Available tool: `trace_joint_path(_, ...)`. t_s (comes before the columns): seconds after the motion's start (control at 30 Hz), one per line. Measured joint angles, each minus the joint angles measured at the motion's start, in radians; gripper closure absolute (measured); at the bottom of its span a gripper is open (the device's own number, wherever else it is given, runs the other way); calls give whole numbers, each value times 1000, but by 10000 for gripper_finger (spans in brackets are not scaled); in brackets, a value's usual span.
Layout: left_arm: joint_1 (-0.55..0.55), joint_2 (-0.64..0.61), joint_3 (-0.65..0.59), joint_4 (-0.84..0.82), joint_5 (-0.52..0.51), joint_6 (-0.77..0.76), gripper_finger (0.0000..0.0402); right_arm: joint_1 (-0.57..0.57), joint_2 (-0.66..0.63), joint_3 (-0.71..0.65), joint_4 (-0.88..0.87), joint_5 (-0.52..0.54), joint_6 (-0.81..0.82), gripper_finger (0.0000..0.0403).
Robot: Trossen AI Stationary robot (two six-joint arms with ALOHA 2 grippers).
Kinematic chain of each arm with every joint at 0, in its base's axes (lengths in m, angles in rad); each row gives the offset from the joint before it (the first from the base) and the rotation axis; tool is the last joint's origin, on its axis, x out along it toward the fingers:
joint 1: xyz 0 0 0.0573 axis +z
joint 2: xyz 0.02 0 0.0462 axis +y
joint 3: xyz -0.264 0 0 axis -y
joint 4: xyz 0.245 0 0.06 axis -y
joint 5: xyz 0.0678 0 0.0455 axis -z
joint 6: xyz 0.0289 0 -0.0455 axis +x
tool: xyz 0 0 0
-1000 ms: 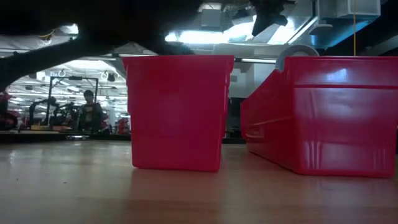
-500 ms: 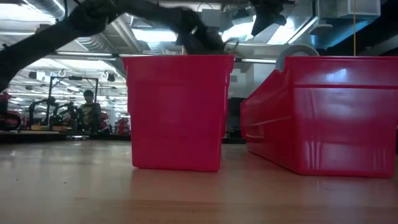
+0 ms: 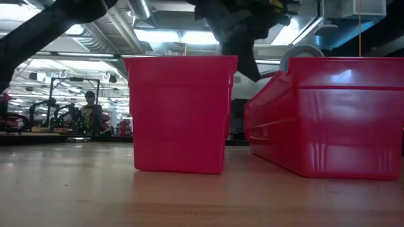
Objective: Sort batteries
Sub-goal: Put the silver battery into the right red bin, then put the black battery into the left red bin
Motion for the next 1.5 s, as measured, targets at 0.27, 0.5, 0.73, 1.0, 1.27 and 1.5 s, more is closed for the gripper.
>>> trace_joint_path(0.27, -43, 0, 0, 2, -11, 47, 354, 0, 0, 0, 43, 0, 27, 398)
trace_joint_path(0.5, -84, 9, -4, 29, -14, 50, 352, 0, 0, 0, 51, 1, 82, 398)
trace_joint_path(0.73, -128, 18, -4, 46, -13, 59, 347, 30, 0, 0, 39, 38, 157, 398)
trace_joint_path(1.0, -142, 18, -4, 50, -10, 105, 310, 68, 0, 0, 39, 69, 170, 397)
trace_joint_path(1.27, -117, 17, -4, 45, -42, 66, 237, 66, 0, 0, 31, 88, 159, 398)
trace_joint_path(1.5, -14, -37, 3, -97, -86, 25, 224, 66, 0, 0, 28, 104, 105, 397)
